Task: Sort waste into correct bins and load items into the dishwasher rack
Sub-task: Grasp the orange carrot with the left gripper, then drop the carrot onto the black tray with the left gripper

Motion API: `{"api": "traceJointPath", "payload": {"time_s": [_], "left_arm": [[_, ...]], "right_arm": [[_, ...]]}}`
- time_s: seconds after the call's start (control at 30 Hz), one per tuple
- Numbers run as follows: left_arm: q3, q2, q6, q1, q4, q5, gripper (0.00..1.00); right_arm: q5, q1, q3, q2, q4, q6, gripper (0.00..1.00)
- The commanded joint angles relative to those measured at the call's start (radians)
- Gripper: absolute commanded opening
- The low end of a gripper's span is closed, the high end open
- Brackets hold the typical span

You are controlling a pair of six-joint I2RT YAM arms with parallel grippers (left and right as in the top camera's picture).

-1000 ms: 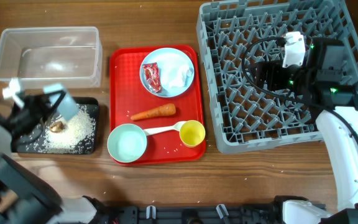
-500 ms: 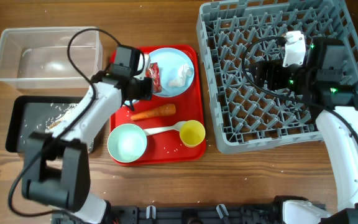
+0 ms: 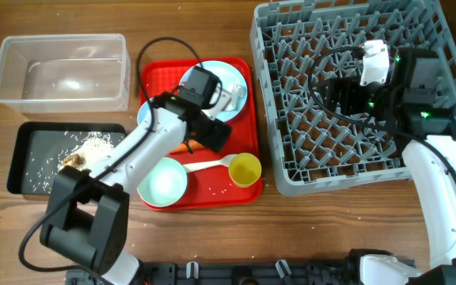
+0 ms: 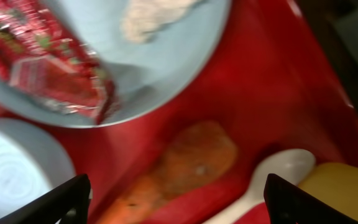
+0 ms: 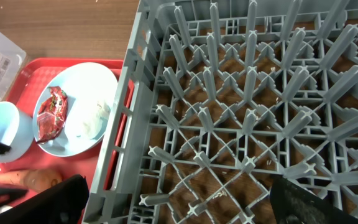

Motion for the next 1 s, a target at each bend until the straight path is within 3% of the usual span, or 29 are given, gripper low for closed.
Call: {"api": "traceJointPath", "payload": {"time_s": [0.0, 0.17, 0.2, 0.23, 0.4, 0.43, 0.47, 0.5, 0.63, 0.73, 0.87, 0.97], "left_arm": [[0.008, 0.034, 0.077, -0.025, -0.003, -0.058, 0.85], [0.008, 0.130, 0.077, 0.012, 0.009, -0.063, 0.77], [0.008, 0.145, 0.077, 0.014, 0.000, -0.063, 0.66], [0.008, 0.149, 0.076, 0.014, -0.009, -0.058, 0.62], [0.008, 0.165, 0.076, 0.014, -0.013, -0.006, 0.57], [0.008, 0.192, 0.072, 0.013, -0.014, 0.011, 0.49], [0.008, 0.222, 0.069, 0.012, -0.014, 0.012, 0.30], [0.008, 0.233, 0.064, 0.012, -0.014, 0.012, 0.20], [0.013, 0.235, 0.038, 0.016, -0.010, 0.008, 0.04], [0.097, 0.206, -0.011, 0.017, -0.064, -0.026, 0.04], [0.383, 0.099, -0.122, 0.060, -0.344, -0.034, 0.04], [0.404, 0.005, -0.206, 0.164, -0.449, -0.037, 0.04]], "right_arm": [[0.003, 0.003, 0.005, 0.006, -0.003, -0.006, 0.96], [0.004, 0.003, 0.005, 0.007, -0.006, -0.007, 0.96], [0.004, 0.003, 0.005, 0.007, -0.007, -0.008, 0.96], [0.004, 0.003, 0.005, 0.007, -0.007, -0.008, 0.96], [0.004, 0.003, 0.004, 0.007, -0.008, -0.008, 0.96], [0.004, 0.003, 0.005, 0.007, -0.008, -0.008, 0.96], [0.004, 0.003, 0.005, 0.007, -0.008, -0.008, 0.96], [0.004, 0.003, 0.005, 0.007, -0.008, -0.008, 0.96], [0.003, 0.003, 0.005, 0.007, -0.008, -0.009, 0.97], [0.004, 0.003, 0.005, 0.007, -0.009, -0.008, 0.97], [0.004, 0.003, 0.005, 0.007, -0.009, -0.008, 0.97], [0.004, 0.003, 0.005, 0.007, -0.009, -0.008, 0.97]]}}
